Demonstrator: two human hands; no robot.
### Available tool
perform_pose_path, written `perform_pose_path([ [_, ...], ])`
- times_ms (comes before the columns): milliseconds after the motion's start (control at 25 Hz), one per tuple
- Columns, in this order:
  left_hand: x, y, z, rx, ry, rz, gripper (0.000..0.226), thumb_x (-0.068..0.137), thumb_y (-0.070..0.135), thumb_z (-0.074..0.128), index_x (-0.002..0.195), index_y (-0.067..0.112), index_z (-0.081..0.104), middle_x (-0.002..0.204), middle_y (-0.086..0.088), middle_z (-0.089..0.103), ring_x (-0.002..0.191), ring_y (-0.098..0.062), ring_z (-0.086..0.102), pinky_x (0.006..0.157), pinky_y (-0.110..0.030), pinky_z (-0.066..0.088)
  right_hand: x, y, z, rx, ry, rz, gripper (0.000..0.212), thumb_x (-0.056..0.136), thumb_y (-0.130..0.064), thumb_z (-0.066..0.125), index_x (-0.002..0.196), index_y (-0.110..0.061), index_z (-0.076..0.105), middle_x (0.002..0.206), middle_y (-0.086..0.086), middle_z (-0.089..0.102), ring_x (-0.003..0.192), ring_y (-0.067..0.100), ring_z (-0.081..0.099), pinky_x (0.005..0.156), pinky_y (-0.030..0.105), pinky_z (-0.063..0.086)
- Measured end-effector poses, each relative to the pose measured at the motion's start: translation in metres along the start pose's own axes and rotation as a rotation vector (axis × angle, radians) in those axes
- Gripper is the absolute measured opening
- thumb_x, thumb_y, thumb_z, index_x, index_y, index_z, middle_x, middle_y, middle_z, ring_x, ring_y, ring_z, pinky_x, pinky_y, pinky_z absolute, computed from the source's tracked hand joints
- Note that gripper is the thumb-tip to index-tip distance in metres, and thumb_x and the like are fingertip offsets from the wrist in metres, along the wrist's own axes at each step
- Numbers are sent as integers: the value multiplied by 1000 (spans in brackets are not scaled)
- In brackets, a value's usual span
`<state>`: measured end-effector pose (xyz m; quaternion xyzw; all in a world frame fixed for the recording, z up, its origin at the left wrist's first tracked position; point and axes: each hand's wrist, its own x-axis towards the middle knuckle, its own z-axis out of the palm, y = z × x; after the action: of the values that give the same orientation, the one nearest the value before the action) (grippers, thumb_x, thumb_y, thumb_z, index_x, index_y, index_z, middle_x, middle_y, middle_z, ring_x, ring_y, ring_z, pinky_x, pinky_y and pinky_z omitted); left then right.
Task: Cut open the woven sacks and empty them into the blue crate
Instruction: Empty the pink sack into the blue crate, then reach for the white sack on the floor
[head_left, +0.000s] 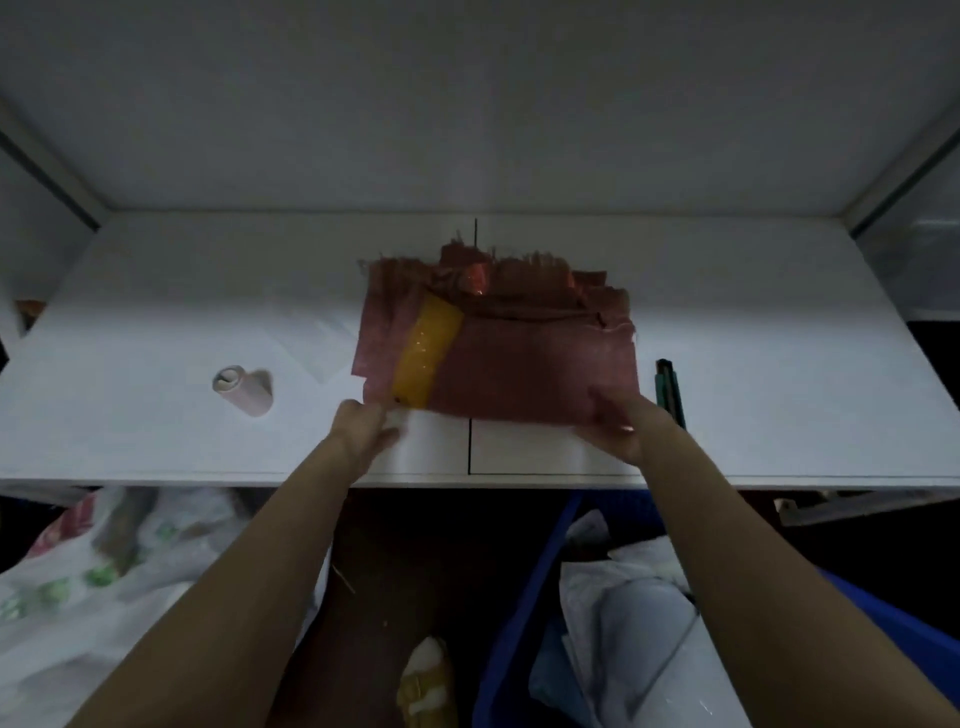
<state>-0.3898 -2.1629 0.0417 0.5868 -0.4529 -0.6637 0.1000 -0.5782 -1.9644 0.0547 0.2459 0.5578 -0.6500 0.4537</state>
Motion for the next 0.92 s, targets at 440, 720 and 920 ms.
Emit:
perform_pose_path([
  [440,22,-14,1,37,-276,-60,13,91,1,51,102,7,51,97,-10,53,98,-25,55,78,-29,52,62,38,61,276,-88,285,37,82,-14,72,112,0,54,116,33,48,102,54,51,61,51,58],
  [720,38,-29,-59,45,-89,9,15,93,1,46,81,3,54,91,-11,59,76,-20,62,66,-21,52,87,10,124,496,-338,-140,8,93,-2,53,101,-1,56,121,21,54,118,35,52,85,41,55],
  [920,32,-47,-80,47,-71,2,9,93,4,45,93,3,54,94,-7,59,75,-18,62,55,-15,51,77,28,121,335,-348,-74,40,93,-8,55,129,2,41,121,22,50,124,29,52,69,34,59],
])
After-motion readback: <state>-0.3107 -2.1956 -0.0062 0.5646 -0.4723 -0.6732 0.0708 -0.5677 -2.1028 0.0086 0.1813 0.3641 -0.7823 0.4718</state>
